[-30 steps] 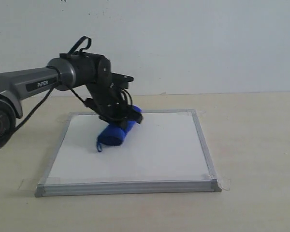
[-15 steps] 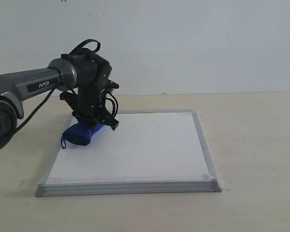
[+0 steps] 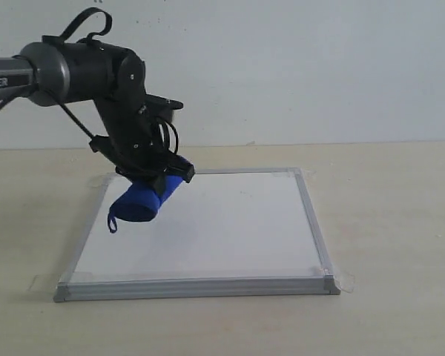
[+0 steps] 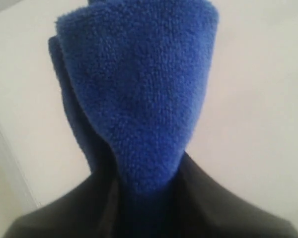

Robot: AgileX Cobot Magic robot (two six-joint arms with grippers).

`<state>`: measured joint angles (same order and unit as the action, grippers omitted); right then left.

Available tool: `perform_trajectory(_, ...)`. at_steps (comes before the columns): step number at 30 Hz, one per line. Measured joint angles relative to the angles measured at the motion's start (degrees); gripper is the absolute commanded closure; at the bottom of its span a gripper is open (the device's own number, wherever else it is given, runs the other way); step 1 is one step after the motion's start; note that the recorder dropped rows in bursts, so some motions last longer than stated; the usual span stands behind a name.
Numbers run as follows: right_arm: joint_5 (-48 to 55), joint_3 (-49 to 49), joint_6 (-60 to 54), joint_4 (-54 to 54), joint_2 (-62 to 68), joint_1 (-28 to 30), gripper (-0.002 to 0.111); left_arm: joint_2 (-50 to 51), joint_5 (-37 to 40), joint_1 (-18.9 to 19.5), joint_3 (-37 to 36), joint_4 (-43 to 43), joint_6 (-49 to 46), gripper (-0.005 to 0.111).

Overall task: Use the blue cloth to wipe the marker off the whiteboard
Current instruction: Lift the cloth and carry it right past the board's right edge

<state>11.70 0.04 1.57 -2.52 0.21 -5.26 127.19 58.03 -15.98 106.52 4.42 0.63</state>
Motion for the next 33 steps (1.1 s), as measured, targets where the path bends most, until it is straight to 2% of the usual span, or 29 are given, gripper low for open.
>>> perform_trajectory(3, 0.0, 0.0, 0.0, 0.0, 0.0, 0.0, 0.108, -7.7, -9.0, -0.1, -14.1, -8.2, -3.4, 0.103)
perform_trajectory(6, 0.0, 0.0, 0.0, 0.0, 0.0, 0.0, 0.108, -13.5, -17.0, -0.1, -23.6, -18.3, -8.5, 0.103)
perform_trajectory(8, 0.0, 0.0, 0.0, 0.0, 0.0, 0.0, 0.108, -17.4, -22.6, -0.7, -31.4, -35.9, -20.1, 0.103)
perform_trajectory(9, 0.0, 0.0, 0.0, 0.1, 0.0, 0.0, 0.108, -17.9, -23.4, -1.3, -32.9, -41.0, -23.9, 0.103)
perform_trajectory(10, 0.0, 0.0, 0.0, 0.1, 0.0, 0.0, 0.108, -18.3, -24.5, -2.9, -35.0, -50.4, -30.3, 0.103)
perform_trajectory(11, 0.0, 0.0, 0.0, 0.1, 0.0, 0.0, 0.108, -18.3, -25.0, -4.1, -35.5, -54.4, -33.2, 0.103)
perform_trajectory(13, 0.0, 0.0, 0.0, 0.1, 0.0, 0.0, 0.108, -18.3, -28.5, -8.8, -36.0, -63.7, -39.5, 0.103)
perform_trajectory(14, 0.0, 0.0, 0.0, 0.1, 0.0, 0.0, 0.108, -18.3, -32.4, -11.9, -36.0, -69.0, -43.0, 0.103)
perform_trajectory(16, 0.0, 0.0, 0.0, 0.1, 0.0, 0.0, 0.108, -18.3, -39.5, -15.5, -35.8, -76.7, -45.9, 0.103)
perform_trajectory(21, 0.0, 0.0, 0.0, 0.1, 0.0, 0.0, 0.108, -17.1, -41.2, -16.2, -32.4, -87.2, -46.9, 0.103)
perform_trajectory(28, 0.0, 0.0, 0.0, 0.1, 0.0, 0.0, 0.108, -8.4, -39.7, -16.7, -25.1, -99.6, -47.3, 0.103)
perform_trajectory(33, 0.0, 0.0, 0.0, 0.1, 0.0, 0.0, 0.108, -2.2, -40.0, -18.1, -19.5, -103.0, -47.7, 0.103)
